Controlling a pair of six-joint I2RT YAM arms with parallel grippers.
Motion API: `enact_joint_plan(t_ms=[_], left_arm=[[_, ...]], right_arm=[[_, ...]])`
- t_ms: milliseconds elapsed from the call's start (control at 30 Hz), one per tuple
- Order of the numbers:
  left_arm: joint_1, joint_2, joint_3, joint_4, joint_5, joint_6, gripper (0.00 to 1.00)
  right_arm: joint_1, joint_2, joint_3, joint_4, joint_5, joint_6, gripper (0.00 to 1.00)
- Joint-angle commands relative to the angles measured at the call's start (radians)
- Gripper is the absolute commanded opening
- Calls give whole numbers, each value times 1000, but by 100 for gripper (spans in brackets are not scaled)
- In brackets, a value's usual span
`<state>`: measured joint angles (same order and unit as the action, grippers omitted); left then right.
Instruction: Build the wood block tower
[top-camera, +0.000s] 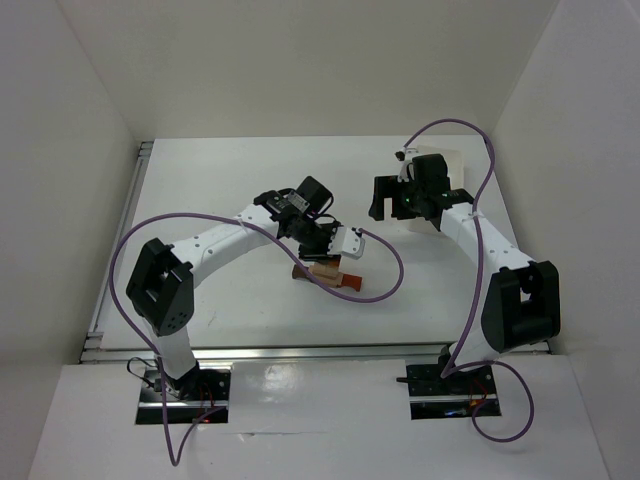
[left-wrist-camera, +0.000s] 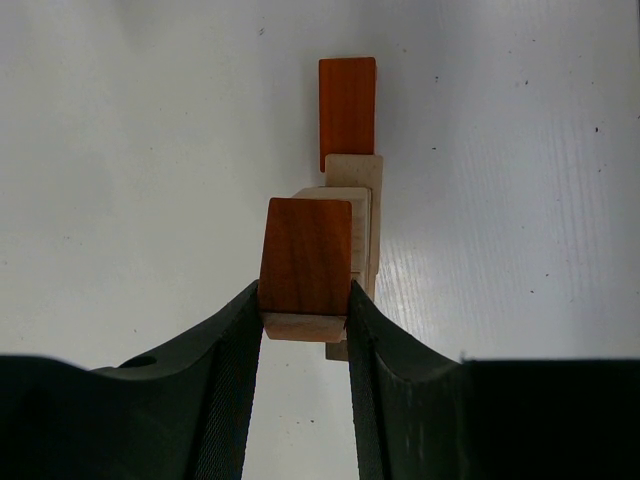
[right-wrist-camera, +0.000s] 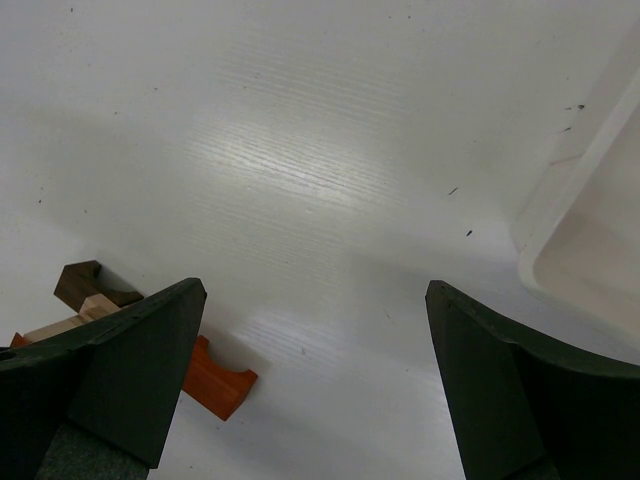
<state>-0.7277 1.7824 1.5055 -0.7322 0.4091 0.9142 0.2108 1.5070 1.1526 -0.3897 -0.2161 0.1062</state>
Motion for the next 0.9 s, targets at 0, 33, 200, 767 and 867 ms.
enact_joint_plan(t_ms=[0,33,200,767,867], left_arm=[[-4,5,5,-5,20,25,35],[-4,5,5,-6,20,25,35],[-4,-5,-4,-6,20,25,35],[-13,-5,-22,4,19,15,35],[-13,-23,-31,4,19,15,35]], right_arm=[[-7,-25,-1,-12,14,-11,100],[-7,-25,-1,-12,14,-11,100],[-7,-25,-1,-12,14,-11,100],[-7,-16,-1,-12,32,-11,100],[-7,-16,-1,-12,32,-11,100]])
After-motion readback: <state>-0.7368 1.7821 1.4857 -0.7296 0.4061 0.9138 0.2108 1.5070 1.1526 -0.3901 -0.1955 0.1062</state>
